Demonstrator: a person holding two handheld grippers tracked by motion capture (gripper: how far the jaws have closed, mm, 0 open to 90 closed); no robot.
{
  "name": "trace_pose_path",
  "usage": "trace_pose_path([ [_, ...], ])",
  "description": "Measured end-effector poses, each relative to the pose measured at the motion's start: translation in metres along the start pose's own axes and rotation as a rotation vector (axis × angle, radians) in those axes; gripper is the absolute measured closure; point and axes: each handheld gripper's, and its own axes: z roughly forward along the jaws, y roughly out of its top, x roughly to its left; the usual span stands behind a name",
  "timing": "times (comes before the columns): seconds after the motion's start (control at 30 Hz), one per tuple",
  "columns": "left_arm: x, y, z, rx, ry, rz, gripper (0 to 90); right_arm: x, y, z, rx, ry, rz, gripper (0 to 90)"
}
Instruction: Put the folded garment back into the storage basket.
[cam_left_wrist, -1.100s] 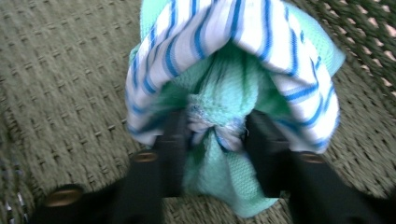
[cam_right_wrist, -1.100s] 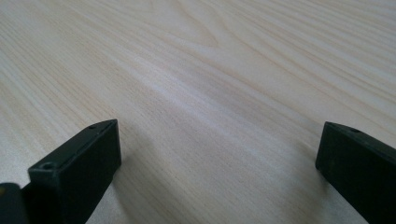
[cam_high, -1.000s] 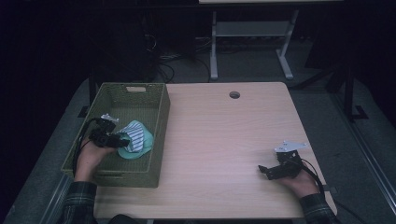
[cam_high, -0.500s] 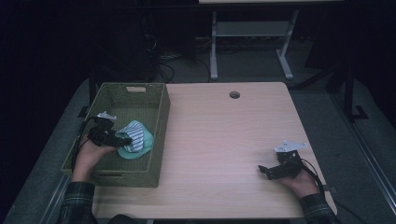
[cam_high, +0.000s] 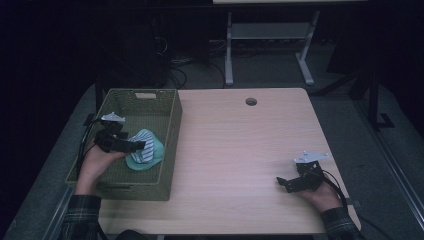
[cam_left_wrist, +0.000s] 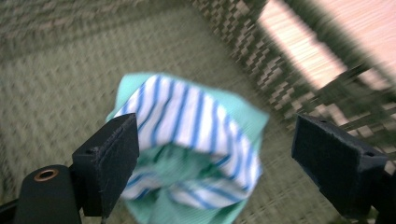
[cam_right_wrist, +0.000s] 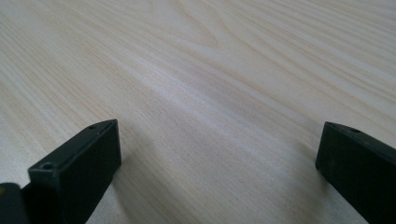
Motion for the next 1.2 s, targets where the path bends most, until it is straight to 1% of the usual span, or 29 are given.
trace_pose_path([
  [0.07, -0.007, 0.006, -0.003, -0.015, -0.016, 0.014, 14.5, 0.0, 0.0, 0.0, 0.0, 0.0, 0.0, 0.0],
  [0.1, -0.007, 0.006, -0.003, -0.015, -0.016, 0.014, 14.5, 0.0, 0.0, 0.0, 0.0, 0.0, 0.0, 0.0],
  [0.13, -0.013, 0.011, -0.004, -0.033, -0.027, 0.018, 14.5, 0.0, 0.0, 0.0, 0.0, 0.0, 0.0, 0.0],
  [0.17, -0.016, 0.013, -0.005, -0.032, -0.033, 0.034, 14.5, 0.0, 0.0, 0.0, 0.0, 0.0, 0.0, 0.0],
  [0.2, -0.02, 0.016, -0.006, -0.04, -0.038, 0.035, 14.5, 0.0, 0.0, 0.0, 0.0, 0.0, 0.0, 0.0],
  [0.23, -0.02, 0.016, -0.006, -0.04, -0.038, 0.035, 14.5, 0.0, 0.0, 0.0, 0.0, 0.0, 0.0, 0.0],
  [0.27, -0.026, 0.021, -0.007, -0.054, -0.056, 0.044, 14.5, 0.0, 0.0, 0.0, 0.0, 0.0, 0.0, 0.0],
  [0.33, -0.033, 0.025, -0.007, -0.064, -0.071, 0.051, 14.5, 0.0, 0.0, 0.0, 0.0, 0.0, 0.0, 0.0],
  [0.37, -0.033, 0.025, -0.007, -0.064, -0.071, 0.051, 14.5, 0.0, 0.0, 0.0, 0.0, 0.0, 0.0, 0.0],
  [0.4, -0.039, 0.029, -0.007, -0.079, -0.086, 0.058, 14.5, 0.0, 0.0, 0.0, -0.001, -0.001, -0.001, 0.0],
  [0.43, -0.039, 0.029, -0.007, -0.079, -0.086, 0.058, 14.5, 0.0, 0.0, 0.0, 0.0, 0.0, 0.001, 0.0],
  [0.47, -0.044, 0.033, -0.007, -0.091, -0.095, 0.067, 14.5, 0.0, 0.0, 0.0, 0.0, 0.0, 0.0, 0.0],
  [0.5, -0.047, 0.035, -0.007, -0.099, -0.105, 0.07, 14.6, 0.0, 0.0, 0.0, 0.0, 0.0, 0.0, 0.0],
  [0.57, -0.053, 0.038, -0.006, -0.097, -0.114, 0.083, 14.6, 0.0, 0.0, 0.0, 0.0, 0.0, 0.0, 0.0],
  [0.63, -0.06, 0.042, -0.005, -0.107, -0.126, 0.092, 14.6, 0.0, 0.0, 0.0, 0.0, 0.0, 0.0, 0.0],
  [0.83, -0.083, 0.053, 0.003, -0.117, -0.162, 0.141, 14.6, 0.0, 0.0, 0.0, 0.0, 0.0, 0.0, 0.0],
  [0.93, -0.094, 0.057, 0.009, -0.126, -0.185, 0.146, 14.6, 0.0, 0.0, 0.0, 0.0, 0.0, 0.0, 0.0],
  [0.97, -0.094, 0.057, 0.009, -0.126, -0.185, 0.146, 14.6, 0.0, 0.0, 0.0, 0.0, 0.0, 0.0, 0.0],
  [1.0, -0.102, 0.06, 0.013, -0.121, -0.196, 0.16, 14.6, 0.0, 0.0, 0.0, 0.0, 0.0, 0.0, 0.0],
  [1.1, -0.113, 0.064, 0.019, -0.123, -0.219, 0.179, 14.6, 0.0, 0.0, 0.0, 0.0, 0.0, 0.0, 0.0],
  [1.2, -0.124, 0.067, 0.025, -0.126, -0.238, 0.188, 14.6, 0.0, 0.0, 0.0, -0.001, 0.0, 0.0, 0.0],
])
